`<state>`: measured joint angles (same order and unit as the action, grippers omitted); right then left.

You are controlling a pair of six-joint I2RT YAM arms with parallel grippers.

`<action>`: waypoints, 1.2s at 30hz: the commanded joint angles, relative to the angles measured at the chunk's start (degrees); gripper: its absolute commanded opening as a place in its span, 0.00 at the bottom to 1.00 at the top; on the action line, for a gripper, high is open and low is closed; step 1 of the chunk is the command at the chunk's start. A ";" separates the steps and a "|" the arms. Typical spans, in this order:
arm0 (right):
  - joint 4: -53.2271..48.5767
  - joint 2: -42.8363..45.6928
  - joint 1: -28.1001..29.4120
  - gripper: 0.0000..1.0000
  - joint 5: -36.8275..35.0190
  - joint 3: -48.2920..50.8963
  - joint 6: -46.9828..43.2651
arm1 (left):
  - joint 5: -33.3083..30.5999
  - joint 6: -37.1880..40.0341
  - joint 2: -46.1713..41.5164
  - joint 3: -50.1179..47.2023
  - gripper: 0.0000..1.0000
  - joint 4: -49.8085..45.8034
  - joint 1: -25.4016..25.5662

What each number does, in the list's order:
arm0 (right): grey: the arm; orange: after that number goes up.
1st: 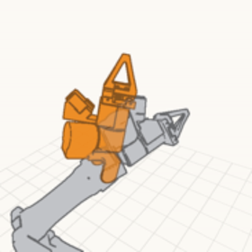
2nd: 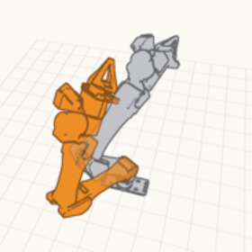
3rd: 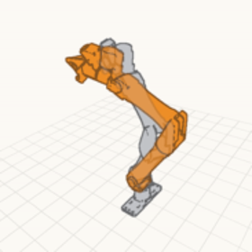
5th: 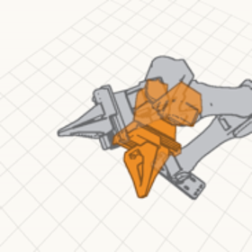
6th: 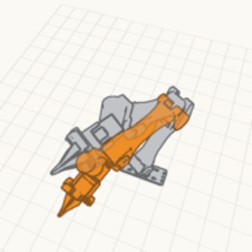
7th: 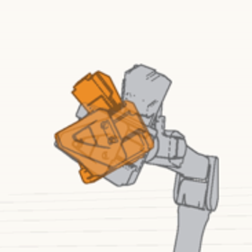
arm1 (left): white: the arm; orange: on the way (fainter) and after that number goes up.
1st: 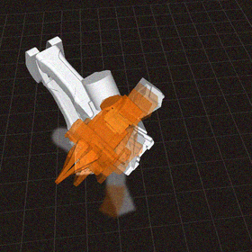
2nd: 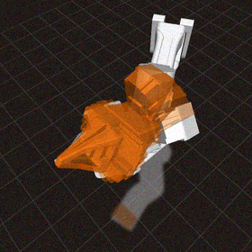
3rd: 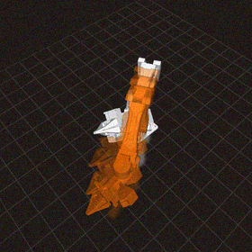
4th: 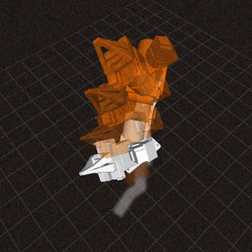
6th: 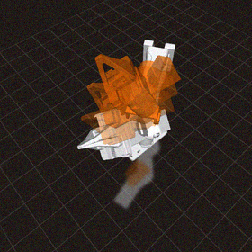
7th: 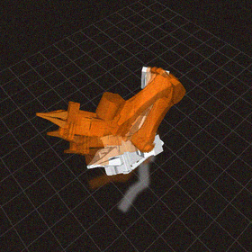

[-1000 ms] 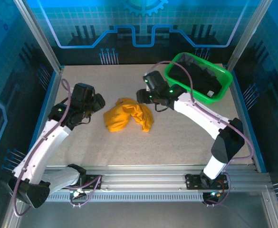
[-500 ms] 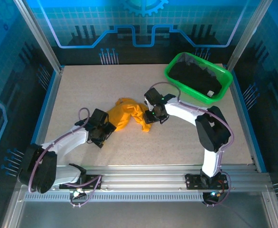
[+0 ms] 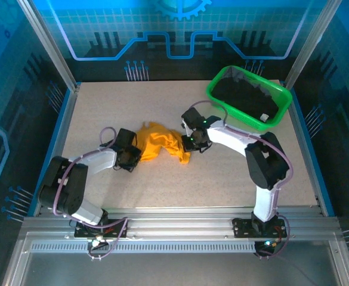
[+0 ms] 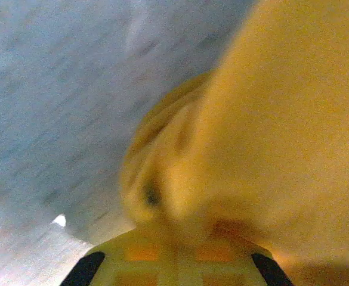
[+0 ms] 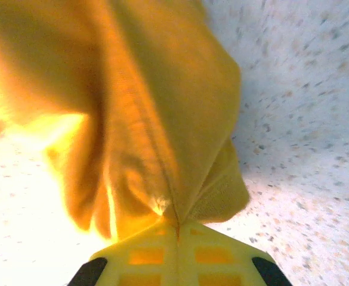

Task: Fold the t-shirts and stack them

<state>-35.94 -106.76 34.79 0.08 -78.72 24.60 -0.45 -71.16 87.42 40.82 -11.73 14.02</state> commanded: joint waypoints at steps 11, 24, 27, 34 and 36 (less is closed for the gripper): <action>-4.34 21.66 -10.87 0.00 1.33 -8.73 1.45 | 1.58 22.96 0.23 40.68 0.00 -5.87 -2.97; -1.85 38.58 -5.26 0.00 5.44 -3.52 0.47 | 9.40 24.58 15.92 68.73 0.00 -2.33 -2.95; 0.89 37.46 2.47 0.00 9.98 0.29 2.07 | 9.60 24.99 22.75 78.28 0.00 -5.97 -2.95; 7.30 14.50 14.57 0.00 24.96 -8.16 5.10 | 13.05 30.02 40.19 105.38 0.46 -24.31 -2.68; 5.76 7.59 15.20 0.13 28.17 -13.64 5.13 | 10.46 32.81 37.86 103.30 0.60 -28.12 -2.51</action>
<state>-30.13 -91.18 48.71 18.63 -84.51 28.58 10.79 -43.88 126.69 142.04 -28.08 11.42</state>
